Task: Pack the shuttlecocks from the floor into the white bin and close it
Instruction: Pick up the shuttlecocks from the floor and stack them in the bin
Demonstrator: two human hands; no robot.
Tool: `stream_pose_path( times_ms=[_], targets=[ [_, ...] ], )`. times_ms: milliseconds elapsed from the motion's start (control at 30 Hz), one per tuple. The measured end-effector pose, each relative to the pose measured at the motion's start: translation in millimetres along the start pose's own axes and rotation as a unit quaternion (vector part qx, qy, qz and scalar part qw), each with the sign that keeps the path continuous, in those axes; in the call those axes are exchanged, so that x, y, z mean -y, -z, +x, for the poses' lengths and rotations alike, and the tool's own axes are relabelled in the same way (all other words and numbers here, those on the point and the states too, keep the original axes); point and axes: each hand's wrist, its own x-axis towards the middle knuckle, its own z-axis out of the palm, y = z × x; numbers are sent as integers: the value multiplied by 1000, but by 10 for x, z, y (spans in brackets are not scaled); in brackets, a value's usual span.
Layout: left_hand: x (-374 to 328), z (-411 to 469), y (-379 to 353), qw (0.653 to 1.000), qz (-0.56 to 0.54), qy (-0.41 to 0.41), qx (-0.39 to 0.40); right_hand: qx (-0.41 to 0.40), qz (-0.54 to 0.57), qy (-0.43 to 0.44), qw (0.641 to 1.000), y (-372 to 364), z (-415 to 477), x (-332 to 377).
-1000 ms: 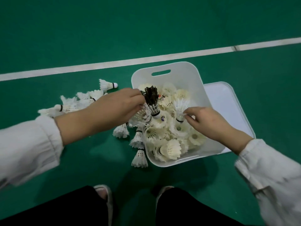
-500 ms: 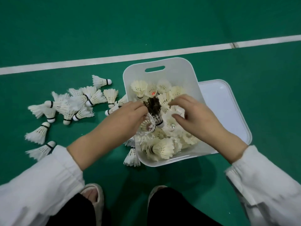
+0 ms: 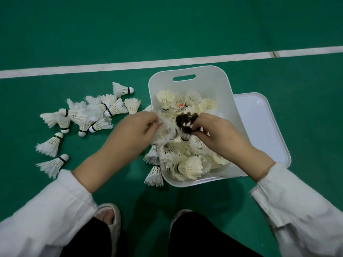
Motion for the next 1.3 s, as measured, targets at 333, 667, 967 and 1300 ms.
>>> stream_pose_path(
  times_ms=[333, 667, 967, 1300],
  targets=[
    [31, 260, -12, 995, -16, 65, -71, 133, -113, 42, 984, -599, 9, 230],
    [92, 245, -73, 997, 13, 59, -46, 59, 12, -6, 998, -375, 131, 165],
    [20, 268, -155, 998, 2, 59, -34, -47, -21, 120, 991, -105, 197, 285],
    [189, 324, 100, 998, 24, 50, -24, -137, -44, -4, 990, 66, 522, -115]
  ],
)
